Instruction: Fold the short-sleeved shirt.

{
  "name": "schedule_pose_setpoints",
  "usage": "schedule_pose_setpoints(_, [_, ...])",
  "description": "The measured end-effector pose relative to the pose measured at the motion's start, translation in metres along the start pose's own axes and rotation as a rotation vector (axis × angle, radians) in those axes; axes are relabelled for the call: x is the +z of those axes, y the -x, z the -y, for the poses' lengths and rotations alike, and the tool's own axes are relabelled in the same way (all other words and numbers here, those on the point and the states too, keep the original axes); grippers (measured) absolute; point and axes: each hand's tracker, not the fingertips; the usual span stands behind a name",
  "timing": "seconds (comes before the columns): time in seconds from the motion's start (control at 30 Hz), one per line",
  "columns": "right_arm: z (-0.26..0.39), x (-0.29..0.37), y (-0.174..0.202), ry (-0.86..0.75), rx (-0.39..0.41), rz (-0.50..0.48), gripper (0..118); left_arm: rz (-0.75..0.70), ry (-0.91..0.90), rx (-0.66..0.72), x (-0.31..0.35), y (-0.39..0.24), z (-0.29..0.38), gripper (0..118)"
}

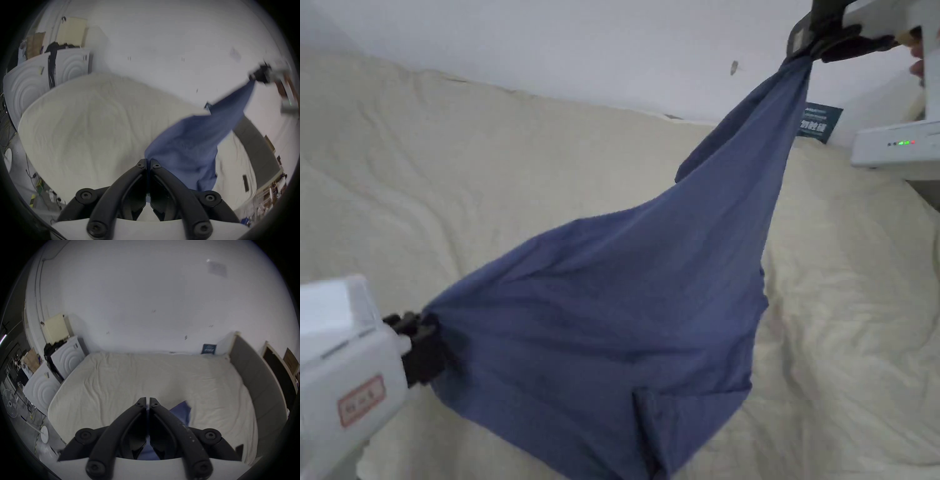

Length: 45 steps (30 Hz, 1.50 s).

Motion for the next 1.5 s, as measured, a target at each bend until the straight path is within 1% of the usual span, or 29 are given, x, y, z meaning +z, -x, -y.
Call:
schedule_pose_setpoints(0.07, [0.010, 0.052, -0.018, -0.068, -0.041, 0.031, 5, -0.003, -0.096, 0.013, 0.016, -0.001, -0.039, 3])
schedule_pose_setpoints(0.13, [0.015, 0.090, -0.035, -0.109, -0.082, 0.036, 5, 0.006, -0.186, 0.004, 0.032, -0.006, -0.072, 3])
schedule_pose_setpoints(0.27, [0.034, 0.156, -0.053, -0.173, -0.102, 0.068, 5, 0.005, -0.324, -0.028, 0.065, -0.019, -0.132, 3])
schedule_pose_setpoints(0.33, [0.043, 0.183, -0.058, -0.201, -0.124, 0.064, 5, 0.022, -0.378, -0.038, 0.083, -0.026, -0.156, 3])
schedule_pose_setpoints(0.43, [0.047, 0.211, -0.063, -0.243, -0.144, 0.061, 5, 0.010, -0.433, -0.086, 0.105, -0.036, -0.191, 3])
schedule_pose_setpoints(0.53, [0.049, 0.237, -0.067, -0.284, -0.155, 0.072, 5, 0.016, -0.457, -0.087, 0.123, -0.041, -0.224, 3])
schedule_pose_setpoints(0.6, [0.048, 0.248, -0.069, -0.301, -0.169, 0.081, 5, 0.022, -0.465, -0.121, 0.130, -0.045, -0.244, 3])
schedule_pose_setpoints(0.67, [0.042, 0.253, -0.069, -0.315, -0.176, 0.085, 5, -0.010, -0.472, -0.163, 0.134, -0.053, -0.264, 3])
schedule_pose_setpoints(0.77, [0.028, 0.255, -0.065, -0.345, -0.155, 0.122, 5, -0.042, -0.467, -0.232, 0.128, -0.066, -0.293, 3])
schedule_pose_setpoints(0.8, [0.023, 0.253, -0.063, -0.353, -0.144, 0.133, 5, -0.072, -0.462, -0.270, 0.122, -0.070, -0.301, 3])
schedule_pose_setpoints(0.83, [0.015, 0.249, -0.060, -0.358, -0.141, 0.143, 5, -0.150, -0.446, -0.344, 0.112, -0.081, -0.310, 3])
schedule_pose_setpoints(0.87, [0.008, 0.246, -0.059, -0.362, -0.139, 0.152, 5, -0.189, -0.442, -0.393, 0.104, -0.089, -0.317, 3])
schedule_pose_setpoints(0.97, [-0.018, 0.226, -0.052, -0.373, -0.129, 0.223, 5, -0.246, -0.430, -0.447, 0.076, -0.111, -0.337, 3])
schedule_pose_setpoints(1.07, [-0.046, 0.199, -0.048, -0.383, -0.109, 0.314, 5, -0.308, -0.427, -0.498, 0.046, -0.131, -0.355, 3])
schedule_pose_setpoints(1.13, [-0.069, 0.175, -0.048, -0.386, -0.118, 0.343, 5, -0.354, -0.450, -0.538, 0.023, -0.143, -0.368, 3])
schedule_pose_setpoints(1.23, [-0.099, 0.143, -0.049, -0.398, -0.160, 0.374, 5, -0.378, -0.486, -0.508, -0.007, -0.156, -0.389, 3])
schedule_pose_setpoints(1.3, [-0.119, 0.121, -0.051, -0.398, -0.156, 0.390, 5, -0.399, -0.509, -0.503, -0.027, -0.164, -0.402, 3])
schedule_pose_setpoints(1.37, [-0.137, 0.099, -0.052, -0.416, -0.169, 0.398, 5, -0.449, -0.561, -0.503, -0.047, -0.172, -0.412, 3])
schedule_pose_setpoints(1.5, [-0.166, 0.062, -0.057, -0.445, -0.188, 0.406, 5, -0.457, -0.599, -0.473, -0.085, -0.177, -0.429, 3])
